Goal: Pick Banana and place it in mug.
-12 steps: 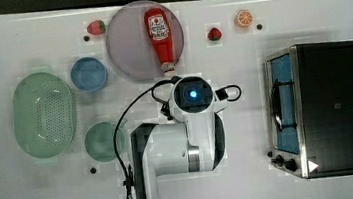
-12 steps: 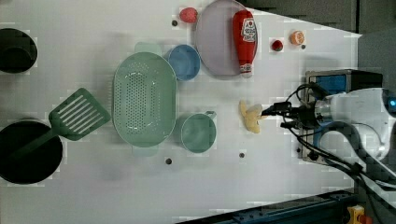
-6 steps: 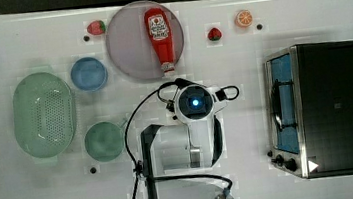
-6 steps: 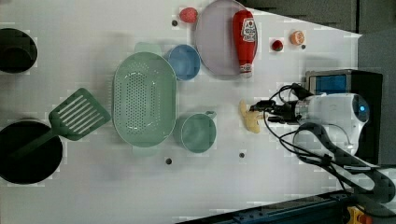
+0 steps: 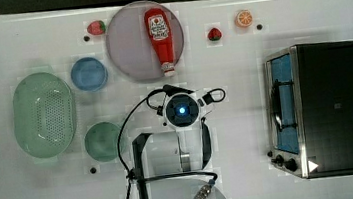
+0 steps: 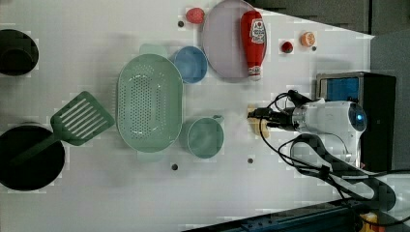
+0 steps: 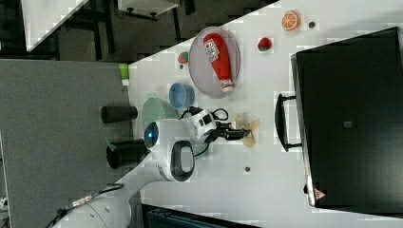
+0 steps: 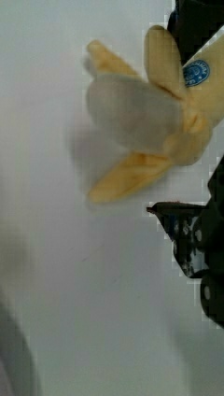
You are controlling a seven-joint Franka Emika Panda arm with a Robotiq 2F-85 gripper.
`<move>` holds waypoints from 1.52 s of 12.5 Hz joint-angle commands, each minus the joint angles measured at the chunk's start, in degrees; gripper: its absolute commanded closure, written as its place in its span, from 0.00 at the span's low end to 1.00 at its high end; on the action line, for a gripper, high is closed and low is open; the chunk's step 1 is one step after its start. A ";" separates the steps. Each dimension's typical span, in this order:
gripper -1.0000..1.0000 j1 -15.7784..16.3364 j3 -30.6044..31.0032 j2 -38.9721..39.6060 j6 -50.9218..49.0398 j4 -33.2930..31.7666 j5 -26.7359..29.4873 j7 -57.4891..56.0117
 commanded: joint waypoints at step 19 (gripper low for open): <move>0.64 -1.37 -0.66 -25.93 -41.76 13.54 1.06 -1.43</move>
